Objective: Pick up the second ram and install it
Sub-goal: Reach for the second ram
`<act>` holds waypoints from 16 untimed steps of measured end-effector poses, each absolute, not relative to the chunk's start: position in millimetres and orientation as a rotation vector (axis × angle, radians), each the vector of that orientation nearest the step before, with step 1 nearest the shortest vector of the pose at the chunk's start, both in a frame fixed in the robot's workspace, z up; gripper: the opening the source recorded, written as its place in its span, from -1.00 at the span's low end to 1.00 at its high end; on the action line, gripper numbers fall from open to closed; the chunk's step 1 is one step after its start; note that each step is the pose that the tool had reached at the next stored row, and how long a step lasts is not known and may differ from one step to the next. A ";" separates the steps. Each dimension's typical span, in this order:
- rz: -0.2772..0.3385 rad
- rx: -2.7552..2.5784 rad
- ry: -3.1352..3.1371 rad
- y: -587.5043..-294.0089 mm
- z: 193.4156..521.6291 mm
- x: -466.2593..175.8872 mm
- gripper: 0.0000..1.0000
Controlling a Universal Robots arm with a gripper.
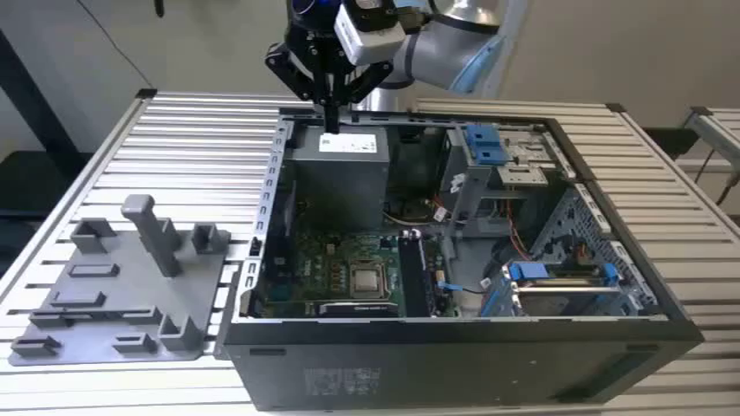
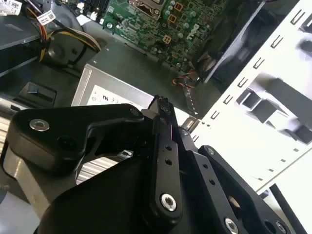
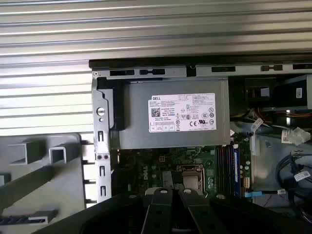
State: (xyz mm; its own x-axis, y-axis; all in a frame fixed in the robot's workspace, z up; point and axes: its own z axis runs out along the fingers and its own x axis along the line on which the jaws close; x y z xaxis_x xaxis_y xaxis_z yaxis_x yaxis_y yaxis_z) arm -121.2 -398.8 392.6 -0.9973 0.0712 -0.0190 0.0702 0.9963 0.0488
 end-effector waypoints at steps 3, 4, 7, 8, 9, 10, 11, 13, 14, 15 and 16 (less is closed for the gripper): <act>0.075 0.110 3.118 -398.8 392.6 -121.2 -0.79; 0.075 0.110 3.118 -398.8 392.6 -121.2 -0.79; 0.075 0.110 3.118 -398.8 392.6 -121.2 -0.79; 0.075 0.110 3.118 -398.8 392.6 -121.2 -0.79; 0.075 0.110 3.118 -398.8 392.6 -121.2 -0.79; 0.075 0.110 3.118 -398.8 392.6 -121.2 -0.79; 0.075 0.110 3.118 -398.8 392.6 -121.2 -0.79; 0.075 0.111 3.118 -398.8 392.7 -121.8 -0.79; 0.075 0.111 3.118 -398.8 392.7 -122.8 -0.79; 0.075 0.110 3.118 -398.8 392.7 -124.0 -0.79; 0.075 0.109 3.118 -398.8 392.6 -125.7 -0.79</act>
State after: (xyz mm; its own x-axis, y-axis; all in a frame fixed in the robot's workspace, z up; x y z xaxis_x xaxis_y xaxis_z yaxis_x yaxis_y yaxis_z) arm -125.7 -398.8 392.6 -0.9973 0.0703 -0.0190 0.0693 0.9964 0.0487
